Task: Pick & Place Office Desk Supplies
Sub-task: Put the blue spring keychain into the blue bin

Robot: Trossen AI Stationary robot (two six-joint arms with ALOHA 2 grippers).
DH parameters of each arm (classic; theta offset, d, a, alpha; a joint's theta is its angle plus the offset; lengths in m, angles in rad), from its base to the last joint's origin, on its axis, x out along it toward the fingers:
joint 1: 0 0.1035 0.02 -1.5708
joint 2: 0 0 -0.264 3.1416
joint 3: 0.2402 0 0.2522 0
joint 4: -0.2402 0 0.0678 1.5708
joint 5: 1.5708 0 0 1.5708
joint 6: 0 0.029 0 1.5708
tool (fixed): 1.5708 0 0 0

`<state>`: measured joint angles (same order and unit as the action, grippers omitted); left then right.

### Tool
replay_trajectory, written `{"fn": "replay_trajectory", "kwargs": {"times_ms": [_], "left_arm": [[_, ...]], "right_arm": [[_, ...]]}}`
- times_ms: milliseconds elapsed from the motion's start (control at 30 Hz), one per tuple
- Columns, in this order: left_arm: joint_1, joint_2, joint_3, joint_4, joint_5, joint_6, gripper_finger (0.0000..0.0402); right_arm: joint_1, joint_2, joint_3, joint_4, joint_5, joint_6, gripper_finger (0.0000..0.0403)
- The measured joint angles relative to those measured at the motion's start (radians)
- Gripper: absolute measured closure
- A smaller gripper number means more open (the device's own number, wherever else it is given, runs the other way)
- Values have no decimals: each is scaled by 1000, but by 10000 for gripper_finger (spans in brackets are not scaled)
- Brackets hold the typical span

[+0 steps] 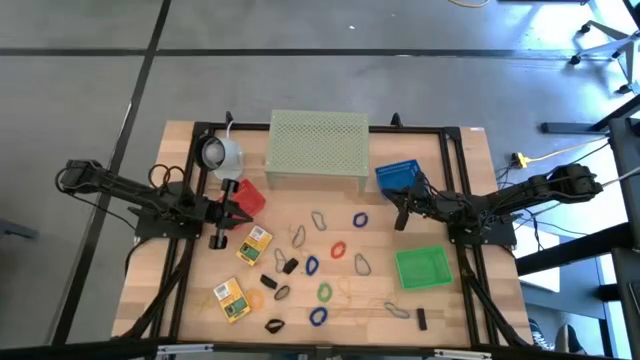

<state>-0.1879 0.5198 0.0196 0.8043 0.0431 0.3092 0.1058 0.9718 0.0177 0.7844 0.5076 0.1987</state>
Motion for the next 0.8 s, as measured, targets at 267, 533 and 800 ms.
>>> {"fn": "replay_trajectory", "kwargs": {"times_ms": [267, 533, 800], "left_arm": [[0, 0, 0, 0, -1, 0, 396], [0, 0, 0, 0, 1, -13, 396], [0, 0, 0, 1, 3, -42, 396]], "right_arm": [[0, 0, 0, 0, 0, 2, 396], [0, 0, 0, 0, -10, 10, 396], [0, 0, 0, 0, -87, 231, 396]]}}
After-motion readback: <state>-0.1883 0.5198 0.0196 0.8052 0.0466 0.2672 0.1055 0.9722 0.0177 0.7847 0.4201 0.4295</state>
